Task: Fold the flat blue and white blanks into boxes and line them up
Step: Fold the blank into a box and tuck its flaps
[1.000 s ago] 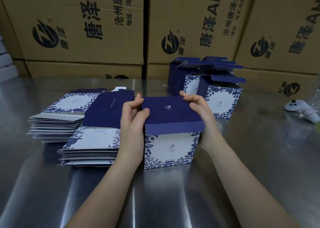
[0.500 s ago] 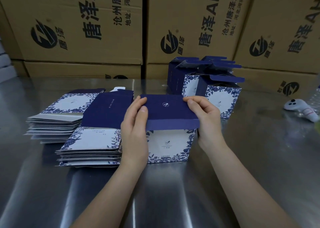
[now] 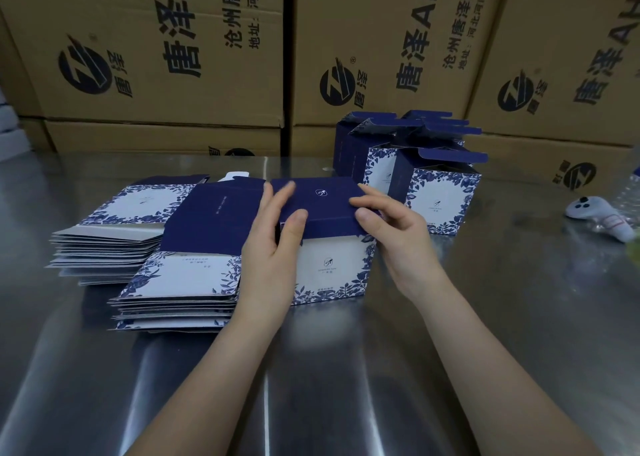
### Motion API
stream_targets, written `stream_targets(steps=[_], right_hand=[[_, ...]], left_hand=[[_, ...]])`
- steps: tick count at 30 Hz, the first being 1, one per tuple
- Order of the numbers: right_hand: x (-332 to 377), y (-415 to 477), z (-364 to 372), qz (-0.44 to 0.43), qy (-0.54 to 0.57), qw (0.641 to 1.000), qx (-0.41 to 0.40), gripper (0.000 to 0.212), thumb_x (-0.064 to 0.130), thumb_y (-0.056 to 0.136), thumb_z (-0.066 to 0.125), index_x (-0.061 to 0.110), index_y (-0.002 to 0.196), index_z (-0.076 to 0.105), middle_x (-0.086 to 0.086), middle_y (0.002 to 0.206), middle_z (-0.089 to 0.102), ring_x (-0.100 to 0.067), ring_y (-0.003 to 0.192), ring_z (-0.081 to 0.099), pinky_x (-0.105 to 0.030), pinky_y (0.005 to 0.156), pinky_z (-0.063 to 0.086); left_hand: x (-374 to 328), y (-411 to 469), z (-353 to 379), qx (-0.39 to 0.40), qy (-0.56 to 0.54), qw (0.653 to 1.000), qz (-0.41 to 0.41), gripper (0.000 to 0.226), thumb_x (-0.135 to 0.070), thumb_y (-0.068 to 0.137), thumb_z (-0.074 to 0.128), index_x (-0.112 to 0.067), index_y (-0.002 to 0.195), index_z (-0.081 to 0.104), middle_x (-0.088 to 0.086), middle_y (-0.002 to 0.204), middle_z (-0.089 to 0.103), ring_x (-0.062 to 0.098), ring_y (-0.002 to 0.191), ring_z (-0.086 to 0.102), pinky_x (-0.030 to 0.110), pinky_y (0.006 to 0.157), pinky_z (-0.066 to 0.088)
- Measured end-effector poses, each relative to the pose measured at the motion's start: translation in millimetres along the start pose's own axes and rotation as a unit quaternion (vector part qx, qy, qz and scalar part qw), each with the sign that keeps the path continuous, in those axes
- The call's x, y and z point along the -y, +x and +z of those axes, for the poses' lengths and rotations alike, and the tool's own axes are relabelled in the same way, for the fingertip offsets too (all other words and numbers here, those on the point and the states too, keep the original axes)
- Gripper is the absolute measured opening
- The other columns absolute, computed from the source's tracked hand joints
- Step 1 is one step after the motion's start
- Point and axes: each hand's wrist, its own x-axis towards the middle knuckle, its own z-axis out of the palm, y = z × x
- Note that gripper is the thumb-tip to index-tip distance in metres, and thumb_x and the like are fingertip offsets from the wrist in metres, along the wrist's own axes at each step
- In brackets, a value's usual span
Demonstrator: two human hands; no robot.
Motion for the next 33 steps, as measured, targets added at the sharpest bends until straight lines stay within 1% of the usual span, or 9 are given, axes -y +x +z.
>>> stream_targets(steps=[2,4,7,14,17,19,22,26,33], right_hand=[[0.8,0.9,-2.9,-0.001,0.013,1.0,0.012,0.016,0.019,0.073,0.073,0.027,0.086,0.079,0.002,0.136,0.055,-0.008,0.119,0.058,-0.031,0.093,0.049],[2.3,1.3,-5.8,-0.01,0.013,0.999,0.028,0.016,0.018,0.071,0.078,0.025,0.086,0.079,0.003,0.138,0.053,-0.013,0.122,0.056,-0.03,0.091,0.051],[4.9,0.7,-9.0,-0.009,0.019,0.998,0.058,0.02,0.016,0.069,0.076,0.022,0.087,0.079,0.002,0.139,0.053,-0.018,0.125,0.055,-0.03,0.09,0.052],[6.6,-1.1,-2.7,-0.011,0.017,0.999,0.027,0.016,0.013,0.066,0.074,0.022,0.078,0.079,-0.002,0.132,0.059,-0.019,0.121,0.058,-0.035,0.089,0.054],[6.2,-1.3,-3.3,-0.012,0.013,1.0,0.026,0.014,0.013,0.067,0.075,0.021,0.078,0.079,-0.002,0.13,0.062,-0.021,0.119,0.059,-0.046,0.094,0.051],[6.2,-1.1,-3.9,-0.014,0.009,0.999,0.03,0.013,0.014,0.068,0.075,0.021,0.078,0.078,-0.001,0.129,0.062,-0.022,0.118,0.059,-0.049,0.094,0.05],[6.5,-0.5,-5.3,-0.009,-0.002,0.999,0.045,0.012,0.02,0.068,0.079,0.024,0.079,0.079,0.005,0.129,0.062,-0.022,0.121,0.057,-0.042,0.094,0.05],[5.6,0.0,-9.5,-0.004,0.005,0.997,0.079,0.017,0.017,0.07,0.076,0.024,0.085,0.079,0.006,0.133,0.058,-0.02,0.128,0.051,-0.038,0.1,0.048],[5.4,0.4,-5.1,-0.009,0.006,0.999,0.042,0.014,0.014,0.067,0.074,0.022,0.077,0.079,0.002,0.127,0.061,-0.019,0.112,0.059,-0.027,0.078,0.051]], left_hand=[[-2.3,-1.4,-2.0,-0.017,0.03,0.998,0.046,0.026,-0.025,0.098,0.058,-0.047,0.111,0.062,-0.015,0.155,0.034,-0.027,0.126,0.031,-0.005,0.094,0.027],[-2.7,-1.8,-4.2,-0.037,0.042,0.995,0.088,0.027,-0.016,0.093,0.065,-0.043,0.098,0.067,-0.015,0.147,0.045,-0.007,0.136,0.037,0.005,0.102,0.032],[-2.8,-1.2,-5.1,-0.035,0.053,0.991,0.121,0.024,-0.007,0.09,0.069,-0.03,0.097,0.071,-0.015,0.13,0.058,0.01,0.139,0.043,0.017,0.111,0.033],[-0.9,-2.1,-0.1,-0.078,0.126,0.973,0.176,0.015,0.001,0.087,0.07,-0.008,0.097,0.077,-0.006,0.107,0.067,0.023,0.126,0.056,0.019,0.105,0.041],[-0.9,-4.7,3.9,-0.095,0.151,0.964,0.197,0.013,0.001,0.087,0.07,-0.005,0.097,0.076,-0.006,0.106,0.066,0.025,0.123,0.057,0.028,0.102,0.043],[-1.2,-4.0,2.2,-0.086,0.149,0.967,0.187,0.013,-0.001,0.087,0.07,-0.006,0.097,0.076,-0.005,0.107,0.067,0.024,0.124,0.056,0.021,0.103,0.042],[-3.7,-2.6,-1.1,-0.064,0.123,0.979,0.15,0.015,-0.004,0.087,0.071,-0.01,0.099,0.077,-0.005,0.108,0.069,0.019,0.125,0.055,0.007,0.1,0.034],[-5.0,-2.5,-1.6,-0.055,0.082,0.986,0.133,0.021,-0.002,0.085,0.073,-0.017,0.099,0.075,-0.005,0.107,0.07,0.018,0.125,0.054,0.003,0.094,0.033],[0.2,-1.5,3.0,-0.084,0.094,0.981,0.148,0.018,0.003,0.083,0.073,-0.01,0.095,0.077,-0.006,0.101,0.069,0.02,0.121,0.058,0.007,0.098,0.037]])
